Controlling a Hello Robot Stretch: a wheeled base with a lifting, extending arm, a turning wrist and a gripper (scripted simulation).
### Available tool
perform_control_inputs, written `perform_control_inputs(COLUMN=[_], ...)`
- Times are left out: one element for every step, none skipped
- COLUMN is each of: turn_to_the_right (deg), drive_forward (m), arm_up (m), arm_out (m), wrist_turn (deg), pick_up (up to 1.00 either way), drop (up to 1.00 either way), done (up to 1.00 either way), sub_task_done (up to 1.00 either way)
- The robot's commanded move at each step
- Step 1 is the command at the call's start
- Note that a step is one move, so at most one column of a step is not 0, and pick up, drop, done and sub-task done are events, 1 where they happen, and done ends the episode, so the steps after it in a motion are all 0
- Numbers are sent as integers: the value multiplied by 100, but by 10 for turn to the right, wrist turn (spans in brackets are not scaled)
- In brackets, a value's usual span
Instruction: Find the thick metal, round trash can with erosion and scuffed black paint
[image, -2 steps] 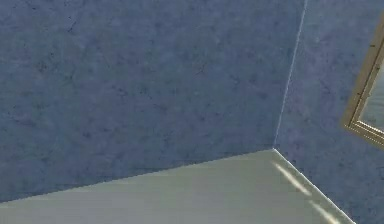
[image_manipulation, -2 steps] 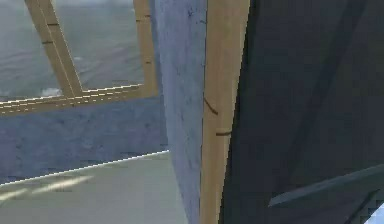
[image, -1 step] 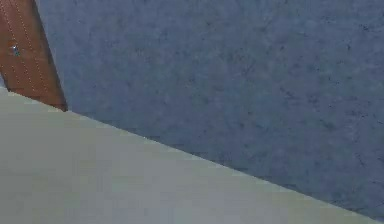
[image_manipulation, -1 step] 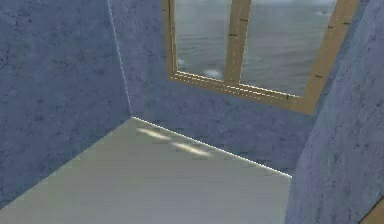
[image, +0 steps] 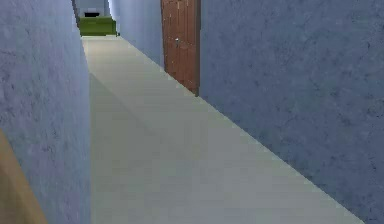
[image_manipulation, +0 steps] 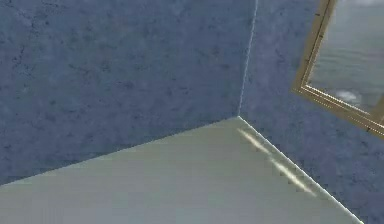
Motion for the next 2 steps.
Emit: perform_control_inputs(turn_to_the_right=[0,-210], drive_forward=[40,0], arm_up=[0,0], arm_out=[0,0], wrist_turn=[0,0], pick_up=[0,0], drop=[0,0], done=[0,0], sub_task_done=[0,0])
